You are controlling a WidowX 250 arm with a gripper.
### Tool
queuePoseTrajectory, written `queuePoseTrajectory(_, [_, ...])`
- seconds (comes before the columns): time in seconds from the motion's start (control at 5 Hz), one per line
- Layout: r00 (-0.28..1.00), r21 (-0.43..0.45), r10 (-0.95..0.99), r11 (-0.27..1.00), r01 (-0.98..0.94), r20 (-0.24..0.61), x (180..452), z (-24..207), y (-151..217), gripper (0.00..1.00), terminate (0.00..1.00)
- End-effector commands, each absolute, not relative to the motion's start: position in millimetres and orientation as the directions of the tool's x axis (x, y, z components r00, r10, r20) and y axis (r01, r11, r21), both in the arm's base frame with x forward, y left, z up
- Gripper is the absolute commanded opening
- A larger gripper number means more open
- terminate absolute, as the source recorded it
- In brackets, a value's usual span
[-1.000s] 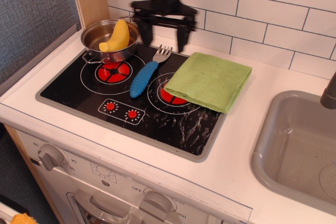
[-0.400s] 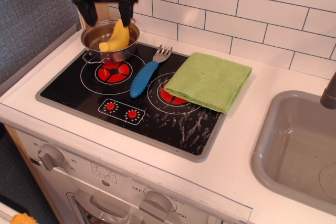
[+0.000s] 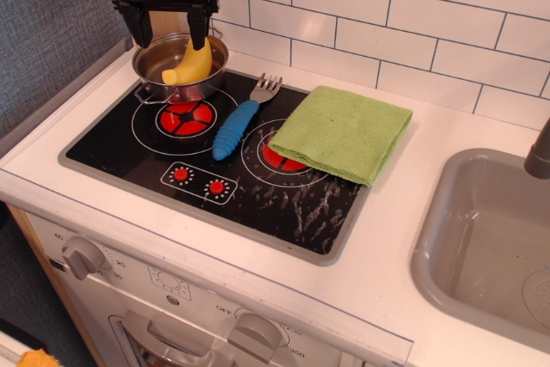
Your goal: Move the banana at the bottom below the left burner
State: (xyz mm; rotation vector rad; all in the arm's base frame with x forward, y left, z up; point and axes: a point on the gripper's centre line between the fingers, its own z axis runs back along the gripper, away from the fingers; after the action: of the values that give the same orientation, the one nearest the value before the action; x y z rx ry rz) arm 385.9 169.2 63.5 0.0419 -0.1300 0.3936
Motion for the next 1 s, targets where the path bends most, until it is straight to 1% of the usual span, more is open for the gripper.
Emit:
queuePoseTrajectory(0.0, [0.922, 0.029, 0.371, 0.926, -0.376, 0.111, 395.0, 55.2, 170.2, 1.00, 0.00])
queuePoseTrajectory(0.2, [0.922, 0.024, 0.381, 0.923, -0.383, 0.066, 394.0, 39.2, 167.7, 1.00, 0.00])
queuePoseTrajectory(0.4, [0.924, 0.024, 0.382, 0.924, -0.383, 0.037, 393.3, 29.7, 164.1, 1.00, 0.00])
queuePoseTrajectory(0.6, [0.915, 0.039, 0.402, 0.914, -0.403, 0.033, 391.5, 25.6, 162.9, 0.00, 0.00])
queuePoseTrajectory(0.8, [0.916, 0.031, 0.396, 0.916, -0.399, 0.066, 392.2, 35.9, 161.7, 0.00, 0.00])
